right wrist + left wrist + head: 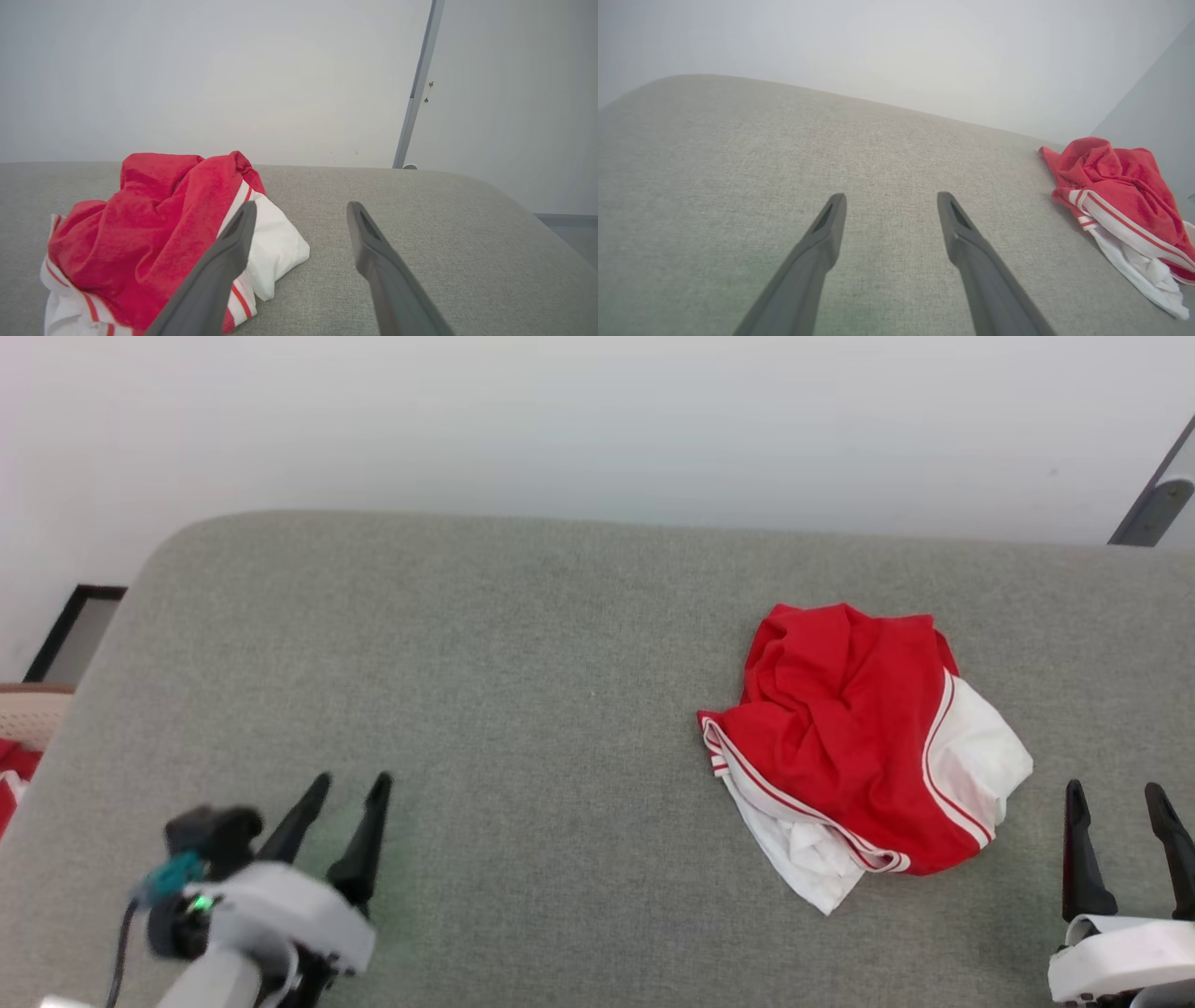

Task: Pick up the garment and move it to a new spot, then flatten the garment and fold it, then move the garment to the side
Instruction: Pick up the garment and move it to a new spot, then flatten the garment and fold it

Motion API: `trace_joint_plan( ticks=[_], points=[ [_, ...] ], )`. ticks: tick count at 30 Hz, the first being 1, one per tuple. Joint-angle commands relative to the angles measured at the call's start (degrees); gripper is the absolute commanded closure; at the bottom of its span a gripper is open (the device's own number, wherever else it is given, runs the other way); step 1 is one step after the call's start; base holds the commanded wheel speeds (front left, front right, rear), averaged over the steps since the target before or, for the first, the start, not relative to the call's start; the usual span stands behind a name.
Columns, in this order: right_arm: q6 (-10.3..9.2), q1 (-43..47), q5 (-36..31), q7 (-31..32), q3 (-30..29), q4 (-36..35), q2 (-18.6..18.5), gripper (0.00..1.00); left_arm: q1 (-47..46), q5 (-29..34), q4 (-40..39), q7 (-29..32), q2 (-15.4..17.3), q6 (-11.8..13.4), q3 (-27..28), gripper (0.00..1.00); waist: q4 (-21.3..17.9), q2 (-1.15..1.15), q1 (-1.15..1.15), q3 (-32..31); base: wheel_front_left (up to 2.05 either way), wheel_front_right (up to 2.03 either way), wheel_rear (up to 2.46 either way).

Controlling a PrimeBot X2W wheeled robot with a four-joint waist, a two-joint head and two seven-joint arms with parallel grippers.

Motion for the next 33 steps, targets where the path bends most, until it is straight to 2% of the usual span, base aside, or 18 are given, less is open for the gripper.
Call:
trace_joint_plan(
  ticks=[1, 3, 8, 16, 24, 33],
  points=[
    [-0.08, 1.0, 0.3, 0.0, -0.3, -0.2, 0.0, 0.0, 4.3, 4.1, -2.8, 0.0, -1.0, 0.8, 5.2, 0.0, -0.2, 0.0, 0.0, -1.5, 0.0, 0.0, 0.0],
    [-0.08, 1.1, 0.4, 0.0, -0.3, -0.4, 0.2, 0.0, 7.9, 7.8, -5.8, 0.0, -2.1, 1.5, 10.4, 0.0, -0.7, 0.0, 0.0, -2.0, 0.0, 0.0, 0.0],
    [-0.08, 1.6, 0.8, 0.0, 0.0, -0.8, 0.6, 0.0, 15.6, 15.0, -12.5, 0.0, -6.5, 1.2, 21.4, 0.0, -1.6, 0.0, 0.0, -3.2, 0.0, 0.0, 0.0],
    [-0.08, 1.8, 1.3, 0.0, 0.5, -2.4, 1.1, 0.0, 20.6, 24.9, -20.8, 0.0, -10.6, -0.2, 29.4, 0.0, -2.4, 0.0, 0.0, -4.3, 0.0, 0.0, 0.0],
    [-0.08, 1.6, 1.7, 0.0, 0.4, -4.2, 1.3, 0.0, 23.9, 31.5, -26.3, 0.0, -14.3, -0.8, 32.5, 0.0, -2.8, 0.0, 0.0, -4.8, 0.0, 0.0, 0.0],
    [-0.08, 1.7, 1.4, 0.0, 0.2, -3.9, 1.6, 0.0, 24.4, 32.8, -26.0, 0.0, -15.9, -1.0, 32.0, 0.0, -2.7, 0.0, 0.0, -4.4, 0.0, 0.0, 0.0]
  ],
)
